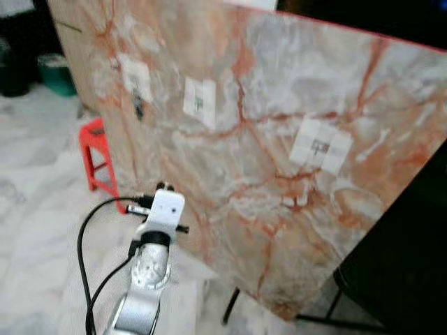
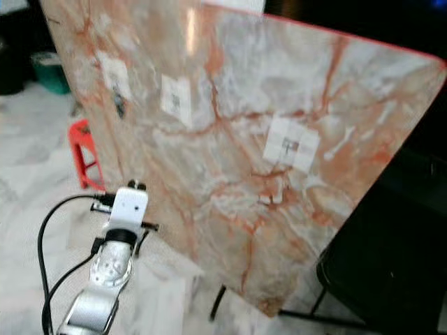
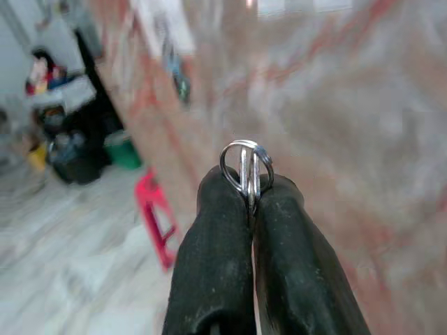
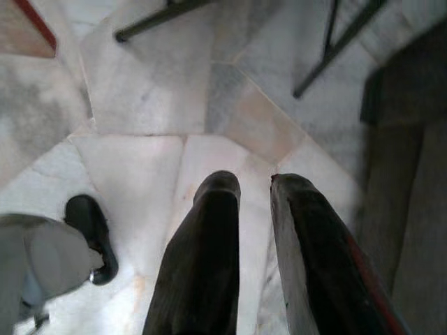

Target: Hang keys on a hook

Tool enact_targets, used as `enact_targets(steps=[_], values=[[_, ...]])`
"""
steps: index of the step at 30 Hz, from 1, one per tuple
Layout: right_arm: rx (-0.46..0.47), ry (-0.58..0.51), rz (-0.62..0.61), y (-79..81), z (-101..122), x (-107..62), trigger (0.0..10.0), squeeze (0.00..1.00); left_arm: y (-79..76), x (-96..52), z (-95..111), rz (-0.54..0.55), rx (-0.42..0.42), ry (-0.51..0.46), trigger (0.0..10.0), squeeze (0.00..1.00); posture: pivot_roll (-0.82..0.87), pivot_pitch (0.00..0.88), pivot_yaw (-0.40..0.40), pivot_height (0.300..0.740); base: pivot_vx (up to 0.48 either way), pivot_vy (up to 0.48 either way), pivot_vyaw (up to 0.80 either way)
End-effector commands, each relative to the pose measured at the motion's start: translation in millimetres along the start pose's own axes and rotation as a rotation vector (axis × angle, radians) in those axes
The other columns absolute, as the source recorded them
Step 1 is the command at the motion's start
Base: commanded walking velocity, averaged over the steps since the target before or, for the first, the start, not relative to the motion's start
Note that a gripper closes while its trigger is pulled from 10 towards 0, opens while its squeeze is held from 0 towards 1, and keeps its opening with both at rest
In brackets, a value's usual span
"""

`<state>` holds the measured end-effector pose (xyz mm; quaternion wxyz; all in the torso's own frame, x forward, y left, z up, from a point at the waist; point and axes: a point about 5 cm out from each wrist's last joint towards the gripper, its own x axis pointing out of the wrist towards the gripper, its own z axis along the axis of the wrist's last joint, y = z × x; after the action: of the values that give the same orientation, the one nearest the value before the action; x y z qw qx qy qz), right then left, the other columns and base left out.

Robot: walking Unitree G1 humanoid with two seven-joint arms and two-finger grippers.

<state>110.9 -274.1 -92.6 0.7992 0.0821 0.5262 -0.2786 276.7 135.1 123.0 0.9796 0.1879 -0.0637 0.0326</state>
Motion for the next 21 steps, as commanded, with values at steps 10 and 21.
enact_targets(steps=[10, 21], values=[[0.001, -0.066, 0.014, -1.6, 16, 0.4, 10.0, 0.0, -6.4, 2.1, 5, -0.025, -0.012, -0.018, 10.0, 0.0, 0.06, 0.0, -0.137, 0.74, -0.311, 0.0, 0.0], [-0.053, -0.31, 0.065, 21.0, 91, -6.9, 10.0, 0.0, -10.1, 2.2, -3, -0.114, -0.002, 0.035, 10.0, 0.0, 0.05, 0.0, -0.133, 0.74, -0.054, 0.0, 0.0]])
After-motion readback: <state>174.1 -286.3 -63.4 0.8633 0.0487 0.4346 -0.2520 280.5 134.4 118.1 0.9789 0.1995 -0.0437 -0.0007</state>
